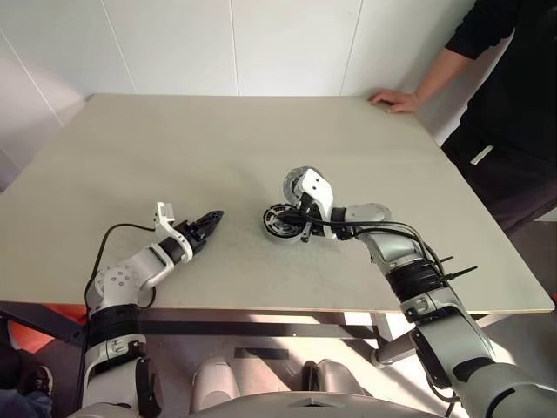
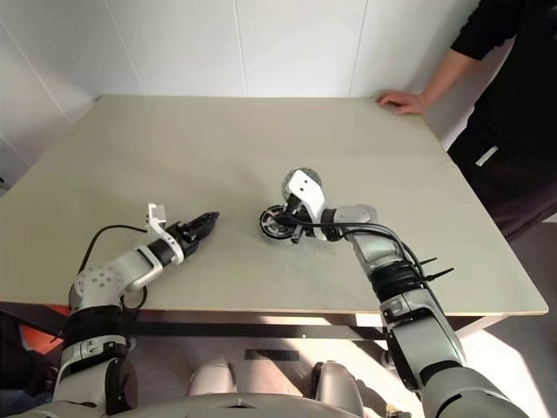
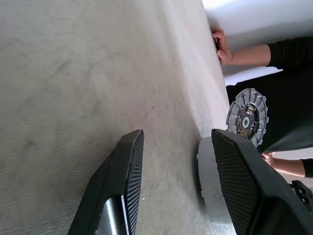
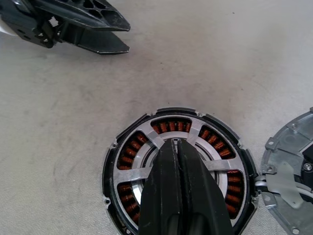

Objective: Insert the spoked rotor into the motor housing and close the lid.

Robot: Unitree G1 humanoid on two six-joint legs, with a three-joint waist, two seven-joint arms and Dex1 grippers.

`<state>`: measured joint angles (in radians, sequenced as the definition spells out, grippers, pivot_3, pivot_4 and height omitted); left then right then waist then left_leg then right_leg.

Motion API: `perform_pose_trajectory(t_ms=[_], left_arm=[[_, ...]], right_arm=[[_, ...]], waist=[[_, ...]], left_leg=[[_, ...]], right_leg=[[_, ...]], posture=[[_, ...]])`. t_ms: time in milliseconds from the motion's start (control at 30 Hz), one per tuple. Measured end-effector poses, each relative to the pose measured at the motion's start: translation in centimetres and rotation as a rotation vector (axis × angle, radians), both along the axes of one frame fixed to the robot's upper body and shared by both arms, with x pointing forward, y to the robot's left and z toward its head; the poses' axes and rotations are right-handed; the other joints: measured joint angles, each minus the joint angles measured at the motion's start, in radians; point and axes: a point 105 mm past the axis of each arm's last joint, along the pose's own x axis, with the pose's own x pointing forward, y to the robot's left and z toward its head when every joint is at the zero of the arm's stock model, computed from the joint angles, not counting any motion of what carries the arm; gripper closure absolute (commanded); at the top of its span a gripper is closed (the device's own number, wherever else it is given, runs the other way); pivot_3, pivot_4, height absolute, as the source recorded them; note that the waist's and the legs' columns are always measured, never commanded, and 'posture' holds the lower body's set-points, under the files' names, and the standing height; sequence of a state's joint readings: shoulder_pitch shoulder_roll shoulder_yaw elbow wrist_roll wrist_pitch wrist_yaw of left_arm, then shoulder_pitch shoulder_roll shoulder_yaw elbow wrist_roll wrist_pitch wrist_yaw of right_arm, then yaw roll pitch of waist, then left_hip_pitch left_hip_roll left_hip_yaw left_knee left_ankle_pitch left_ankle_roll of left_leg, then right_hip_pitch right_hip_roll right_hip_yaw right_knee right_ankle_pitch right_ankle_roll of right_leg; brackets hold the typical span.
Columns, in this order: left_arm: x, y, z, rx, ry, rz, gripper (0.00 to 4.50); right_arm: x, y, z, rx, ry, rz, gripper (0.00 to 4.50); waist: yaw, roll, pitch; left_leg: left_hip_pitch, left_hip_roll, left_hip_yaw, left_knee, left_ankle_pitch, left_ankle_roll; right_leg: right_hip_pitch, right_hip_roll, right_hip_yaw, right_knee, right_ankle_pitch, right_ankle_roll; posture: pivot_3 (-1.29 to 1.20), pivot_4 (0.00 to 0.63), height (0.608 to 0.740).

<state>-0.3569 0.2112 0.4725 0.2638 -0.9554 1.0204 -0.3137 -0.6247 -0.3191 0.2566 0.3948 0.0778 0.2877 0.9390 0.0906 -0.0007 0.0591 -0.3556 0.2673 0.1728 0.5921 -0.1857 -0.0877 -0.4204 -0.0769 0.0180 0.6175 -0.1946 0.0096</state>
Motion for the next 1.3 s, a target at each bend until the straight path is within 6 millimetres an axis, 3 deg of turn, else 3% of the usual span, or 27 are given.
perform_pose_trajectory(t_ms=[167, 300, 367, 433, 533, 667, 900, 1300], left_arm=[[-0.1, -0.1, -0.2, -0.004, 0.006, -0.001, 2.18], [-0.1, -0.3, -0.1, -0.009, 0.001, -0.003, 2.18], [-0.1, -0.3, -0.1, -0.006, -0.001, -0.001, 2.18], [0.0, -0.1, -0.1, 0.02, -0.007, -0.005, 2.18], [0.1, 0.3, 0.1, 0.126, -0.032, -0.028, 2.13], [0.4, 0.5, 0.7, 0.35, -0.093, -0.079, 2.13], [0.1, -1.0, 3.0, 0.451, -0.226, -0.179, 2.13], [-0.2, -1.4, 2.8, 0.478, -0.23, -0.206, 2.13]], right_arm=[[0.1, -0.4, 0.8, -0.015, -0.021, 0.014, 4.5], [-0.4, -1.2, 4.1, -0.064, -0.13, 0.108, 4.5], [-0.6, -2.1, 5.8, -0.133, -0.204, 0.164, 4.5], [-1.3, -3.4, 6.4, -0.261, -0.257, 0.26, 4.5], [-2.8, -4.2, 5.7, -0.365, -0.24, 0.419, 3.95], [-2.6, -4.2, 4.0, -0.506, -0.266, 0.535, 2.65], [-1.8, -1.8, 2.4, -0.575, -0.355, 0.64, 2.65], [-2.0, -0.6, 1.4, -0.568, -0.361, 0.667, 2.65]], waist=[[0.001, 0.0, 0.0], [0.006, 0.0, 0.0], [0.006, 0.0, 0.0], [0.006, 0.0, 0.0], [0.004, 0.0, 0.0], [-0.008, 0.0, 0.0], [-0.015, 0.0, 0.0], [-0.02, 0.0, 0.0]], left_leg=[[-0.002, 0.0, 0.0, 0.0, 0.0, 0.0], [-0.004, 0.0, 0.0, -0.001, 0.0, 0.0], [-0.004, 0.0, 0.0, -0.001, 0.0, 0.001], [-0.004, 0.0, 0.0, -0.001, 0.0, 0.001], [-0.003, 0.001, 0.0, -0.001, 0.0, 0.001], [-0.004, 0.001, 0.0, 0.002, 0.0, 0.001], [-0.008, 0.001, -0.001, 0.004, -0.001, 0.002], [-0.009, 0.001, -0.002, 0.005, -0.001, 0.002]], right_leg=[[-0.001, 0.0, 0.0, 0.0, 0.0, 0.0], [-0.002, 0.0, -0.001, -0.002, 0.0, 0.0], [-0.001, 0.0, -0.001, -0.003, 0.0, 0.0], [-0.001, 0.0, -0.001, -0.002, 0.0, 0.0], [-0.001, 0.0, -0.001, -0.002, 0.0, 0.0], [-0.002, 0.0, -0.001, 0.001, 0.0, 0.0], [-0.004, 0.0, -0.002, 0.002, 0.0, 0.0], [-0.005, 0.0, -0.003, 0.003, 0.0, 0.0]], posture=[[0.0, 0.0, 0.74], [0.0, 0.0, 0.74], [0.0, 0.0, 0.74], [0.0, 0.0, 0.74], [0.0, 0.0, 0.74], [0.0, 0.0, 0.74], [0.0, 0.0, 0.74], [0.0, 0.0, 0.74]])
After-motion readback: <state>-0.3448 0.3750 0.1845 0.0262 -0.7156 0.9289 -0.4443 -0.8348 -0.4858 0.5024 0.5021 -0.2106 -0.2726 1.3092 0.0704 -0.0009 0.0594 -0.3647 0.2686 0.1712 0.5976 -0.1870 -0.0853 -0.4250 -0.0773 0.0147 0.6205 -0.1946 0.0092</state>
